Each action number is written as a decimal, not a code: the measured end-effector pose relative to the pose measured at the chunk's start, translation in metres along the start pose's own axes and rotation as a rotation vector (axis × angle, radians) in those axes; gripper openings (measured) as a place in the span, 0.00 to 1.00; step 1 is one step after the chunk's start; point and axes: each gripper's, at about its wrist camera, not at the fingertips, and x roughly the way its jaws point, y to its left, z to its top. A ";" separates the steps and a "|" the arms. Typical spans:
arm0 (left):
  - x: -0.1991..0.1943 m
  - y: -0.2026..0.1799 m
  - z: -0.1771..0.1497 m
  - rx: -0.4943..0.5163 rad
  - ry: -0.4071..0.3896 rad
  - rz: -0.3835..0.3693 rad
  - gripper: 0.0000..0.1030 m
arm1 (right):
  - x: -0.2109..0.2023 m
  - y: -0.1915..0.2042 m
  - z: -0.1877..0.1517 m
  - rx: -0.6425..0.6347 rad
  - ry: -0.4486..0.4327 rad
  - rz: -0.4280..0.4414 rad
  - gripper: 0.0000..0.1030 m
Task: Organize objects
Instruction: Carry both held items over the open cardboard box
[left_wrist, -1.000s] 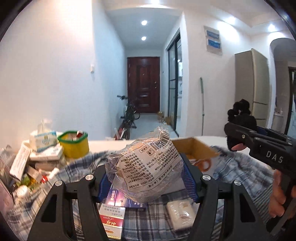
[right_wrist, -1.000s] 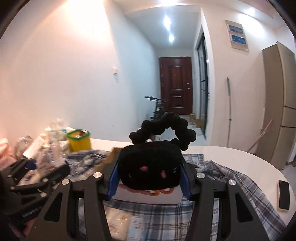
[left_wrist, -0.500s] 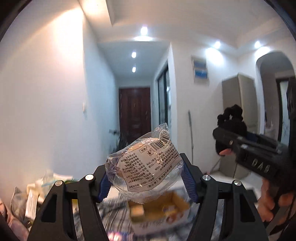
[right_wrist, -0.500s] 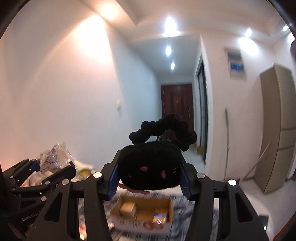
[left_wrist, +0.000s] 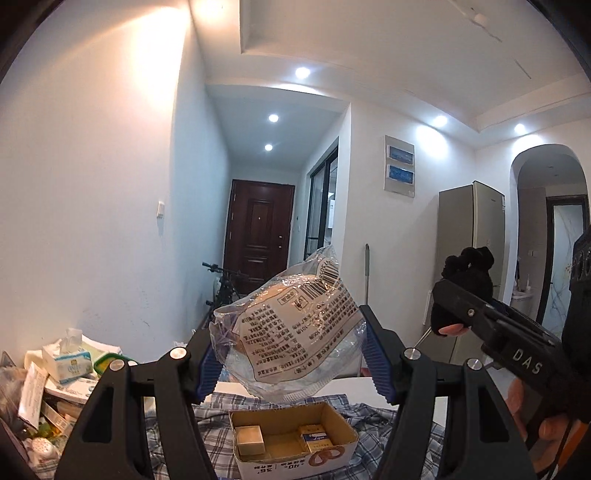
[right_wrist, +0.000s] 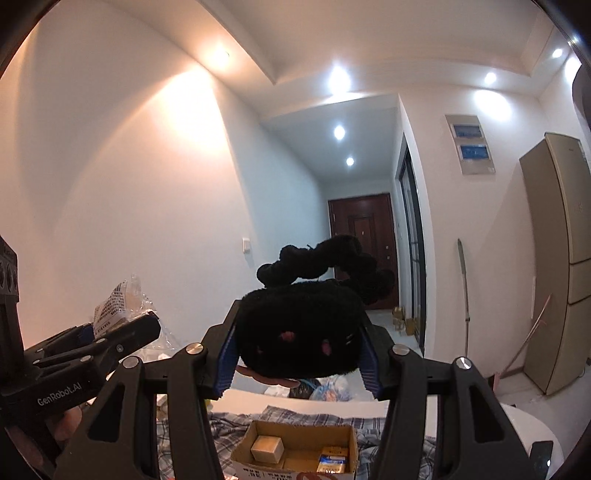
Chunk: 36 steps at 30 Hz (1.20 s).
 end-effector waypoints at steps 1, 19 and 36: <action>0.006 0.003 -0.002 0.001 0.011 0.011 0.66 | 0.004 -0.004 -0.002 0.008 0.016 -0.003 0.52; 0.048 0.026 -0.012 -0.011 0.063 0.089 0.66 | 0.037 -0.013 -0.023 0.016 0.109 -0.081 0.52; 0.151 0.018 -0.079 0.050 0.376 0.130 0.66 | 0.090 -0.083 -0.047 0.179 0.289 -0.137 0.52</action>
